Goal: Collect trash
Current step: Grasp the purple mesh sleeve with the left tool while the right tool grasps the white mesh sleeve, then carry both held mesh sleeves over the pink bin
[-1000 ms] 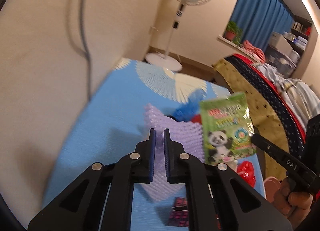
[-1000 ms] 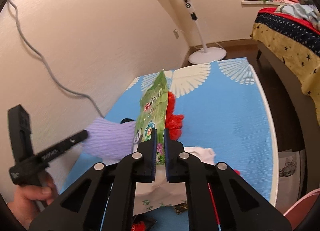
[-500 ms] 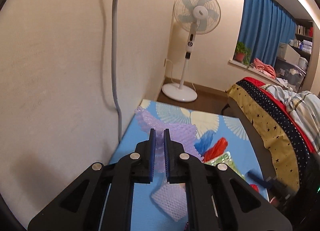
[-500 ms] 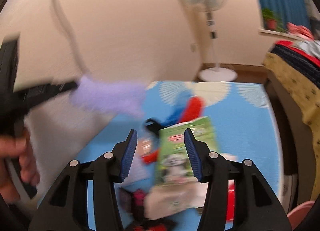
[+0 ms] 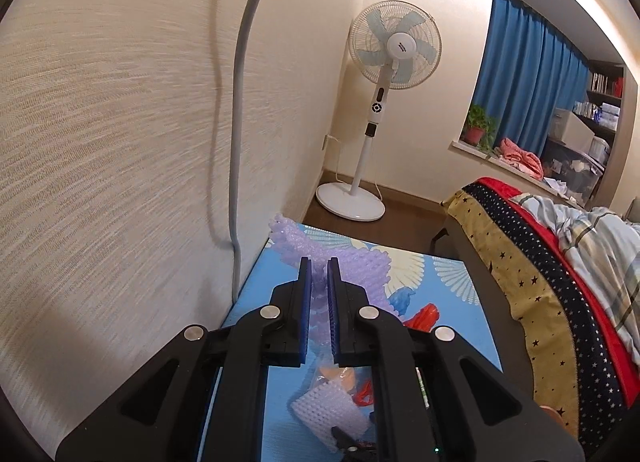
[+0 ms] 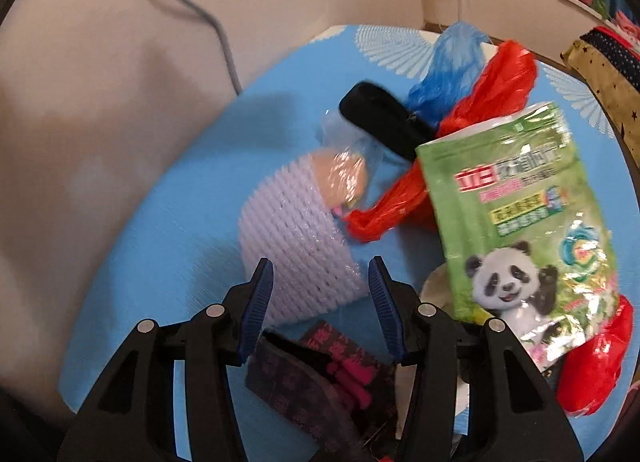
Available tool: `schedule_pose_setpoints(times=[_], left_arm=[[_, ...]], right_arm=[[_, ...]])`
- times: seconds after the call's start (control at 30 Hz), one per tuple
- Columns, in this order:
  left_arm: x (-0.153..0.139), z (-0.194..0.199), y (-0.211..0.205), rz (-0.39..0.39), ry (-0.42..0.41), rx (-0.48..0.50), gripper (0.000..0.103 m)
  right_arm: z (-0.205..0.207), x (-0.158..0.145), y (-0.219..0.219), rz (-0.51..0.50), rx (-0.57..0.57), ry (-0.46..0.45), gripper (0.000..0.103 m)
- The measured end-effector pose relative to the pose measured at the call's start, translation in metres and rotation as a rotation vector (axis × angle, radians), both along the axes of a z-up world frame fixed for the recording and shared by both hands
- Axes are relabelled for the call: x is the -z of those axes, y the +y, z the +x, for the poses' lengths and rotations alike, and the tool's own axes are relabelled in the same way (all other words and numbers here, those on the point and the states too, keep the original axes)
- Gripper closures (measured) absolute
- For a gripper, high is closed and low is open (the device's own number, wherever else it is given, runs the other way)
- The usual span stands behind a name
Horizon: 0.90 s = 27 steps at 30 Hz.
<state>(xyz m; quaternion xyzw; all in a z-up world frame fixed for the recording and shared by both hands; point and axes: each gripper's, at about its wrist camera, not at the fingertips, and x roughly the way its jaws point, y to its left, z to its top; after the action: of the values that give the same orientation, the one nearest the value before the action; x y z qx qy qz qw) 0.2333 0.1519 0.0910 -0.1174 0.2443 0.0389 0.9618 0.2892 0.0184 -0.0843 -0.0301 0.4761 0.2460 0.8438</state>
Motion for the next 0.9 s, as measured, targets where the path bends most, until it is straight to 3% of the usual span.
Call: schedule_pose_setpoints(times=[0.03,0.1,0.17,0.53,0.9], left_arm=[[0.000,0.000,0.000,0.000,0.000,0.002,0.095],[-0.001,-0.001,0.000,0.001,-0.001,0.003,0.095],[-0.003,-0.001,0.003,-0.008,-0.002,0.000,0.095],[-0.022,-0.014,0.001,0.002,-0.036,-0.011,0.095],[-0.049,-0.053,-0.033,0.049,-0.081,0.038,0.095]], right_arm=[[-0.002,0.000,0.003,-0.003,-0.005,-0.004,0.059],[-0.002,-0.001,0.003,0.013,-0.005,-0.001,0.083],[0.001,-0.006,-0.001,0.033,-0.008,-0.011,0.090],[-0.030,-0.080,-0.033,0.140,0.021,-0.169,0.093],[-0.095,-0.154,-0.123,0.109,0.214,-0.350,0.093]])
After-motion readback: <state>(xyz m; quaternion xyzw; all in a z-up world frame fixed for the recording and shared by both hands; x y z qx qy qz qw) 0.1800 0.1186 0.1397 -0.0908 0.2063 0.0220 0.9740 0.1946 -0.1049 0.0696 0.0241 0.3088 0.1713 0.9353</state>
